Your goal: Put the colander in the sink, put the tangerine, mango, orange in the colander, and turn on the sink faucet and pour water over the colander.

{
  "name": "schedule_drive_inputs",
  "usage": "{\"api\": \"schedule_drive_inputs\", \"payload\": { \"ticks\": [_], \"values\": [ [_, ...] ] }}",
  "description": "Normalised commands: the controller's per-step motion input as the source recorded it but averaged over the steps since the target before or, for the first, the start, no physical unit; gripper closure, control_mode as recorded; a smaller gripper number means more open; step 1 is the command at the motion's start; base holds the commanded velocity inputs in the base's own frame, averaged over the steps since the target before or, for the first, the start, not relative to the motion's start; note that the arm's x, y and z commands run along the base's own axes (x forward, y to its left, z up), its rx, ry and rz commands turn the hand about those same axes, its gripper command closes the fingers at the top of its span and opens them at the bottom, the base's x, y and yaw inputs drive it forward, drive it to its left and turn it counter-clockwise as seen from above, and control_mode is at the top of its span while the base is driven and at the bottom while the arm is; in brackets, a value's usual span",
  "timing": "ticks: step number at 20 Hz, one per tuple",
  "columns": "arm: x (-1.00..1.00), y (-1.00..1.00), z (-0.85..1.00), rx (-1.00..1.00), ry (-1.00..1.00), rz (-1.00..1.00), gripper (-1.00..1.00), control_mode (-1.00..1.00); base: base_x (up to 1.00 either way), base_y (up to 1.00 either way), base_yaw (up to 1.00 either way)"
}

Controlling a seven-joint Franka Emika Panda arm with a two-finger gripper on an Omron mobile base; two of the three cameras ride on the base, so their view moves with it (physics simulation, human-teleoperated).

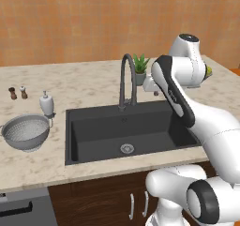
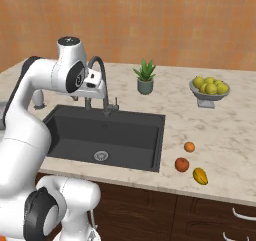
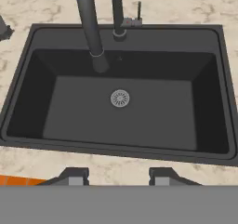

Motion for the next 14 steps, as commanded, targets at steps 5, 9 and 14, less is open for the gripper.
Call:
{"api": "schedule_drive_inputs", "payload": {
  "ticks": [5,9,14],
  "values": [
    [-0.22,0.19,0.0,-0.02,-0.02,0.0,-1.0,-1.0,0.0,0.0,0.0],
    [-0.28,0.75,0.0,-0.04,-0.01,0.0,-1.0,-1.0,0.0,0.0,0.0],
    [-0.23,0.85,-0.05,0.0,-0.01,0.0,-1.0,-1.0,0.0,0.0,0.0]
  ]
}}
